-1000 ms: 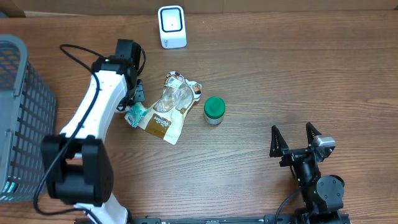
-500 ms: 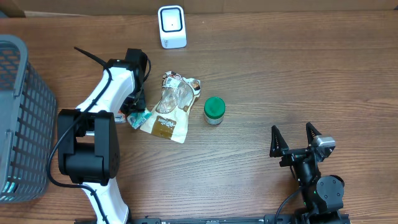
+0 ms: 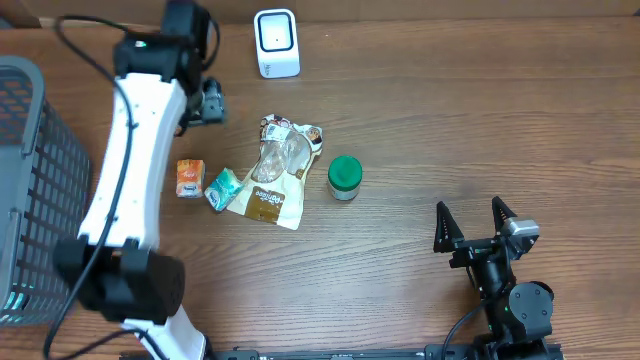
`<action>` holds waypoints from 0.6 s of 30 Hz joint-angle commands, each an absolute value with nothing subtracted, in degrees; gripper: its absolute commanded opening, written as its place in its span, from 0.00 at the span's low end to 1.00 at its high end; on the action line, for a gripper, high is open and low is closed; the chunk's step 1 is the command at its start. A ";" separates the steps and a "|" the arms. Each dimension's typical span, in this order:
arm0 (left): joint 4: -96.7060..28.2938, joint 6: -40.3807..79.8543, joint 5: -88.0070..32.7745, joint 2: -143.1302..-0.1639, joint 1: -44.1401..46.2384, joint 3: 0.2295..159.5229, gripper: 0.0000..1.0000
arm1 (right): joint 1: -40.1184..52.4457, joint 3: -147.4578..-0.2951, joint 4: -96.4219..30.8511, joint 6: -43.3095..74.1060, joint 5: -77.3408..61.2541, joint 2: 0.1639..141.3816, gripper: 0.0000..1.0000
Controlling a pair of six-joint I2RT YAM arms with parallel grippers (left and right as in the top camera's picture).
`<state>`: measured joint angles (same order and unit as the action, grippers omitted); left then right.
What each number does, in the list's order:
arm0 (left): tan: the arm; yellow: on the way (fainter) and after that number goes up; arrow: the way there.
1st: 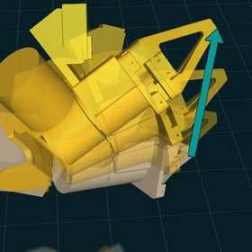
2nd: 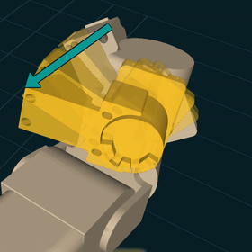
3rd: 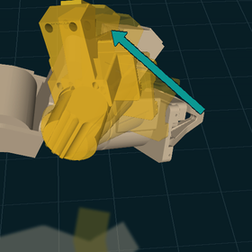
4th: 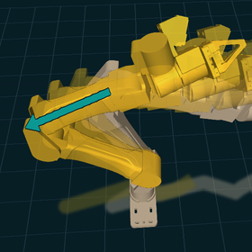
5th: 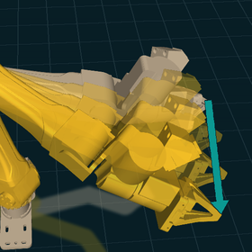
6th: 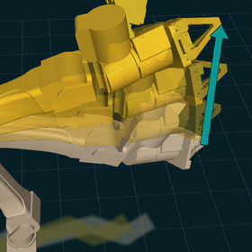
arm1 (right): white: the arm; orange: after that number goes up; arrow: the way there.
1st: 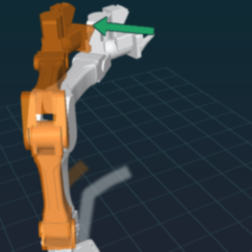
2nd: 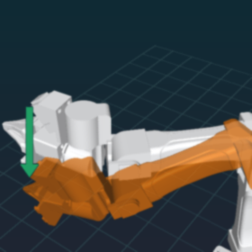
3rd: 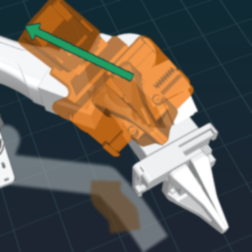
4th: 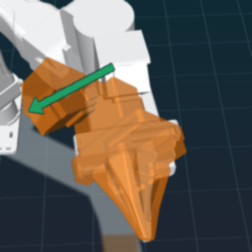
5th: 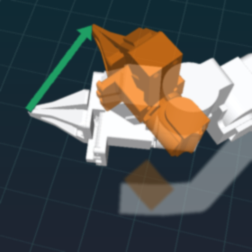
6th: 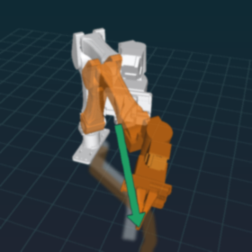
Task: Scan the item barcode
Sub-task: 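Carry the orange pack to the scanner and set it down, then return the left gripper to the basket and grasp the light-green wrapped pack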
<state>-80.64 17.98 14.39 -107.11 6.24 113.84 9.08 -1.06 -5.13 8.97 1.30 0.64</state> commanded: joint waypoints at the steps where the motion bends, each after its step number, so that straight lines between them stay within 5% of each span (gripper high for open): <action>1: -83.59 17.82 13.32 -101.45 4.45 120.79 0.71 | 8.93 -0.47 -4.73 8.69 1.15 0.27 1.00; 7: -86.41 21.52 13.37 -94.24 -5.41 125.54 0.73 | 8.93 -0.45 -4.73 8.69 1.17 0.27 1.00; 18: -88.14 30.30 12.84 -92.29 -40.34 120.90 0.70 | 8.93 -0.47 -4.73 8.69 1.15 0.27 1.00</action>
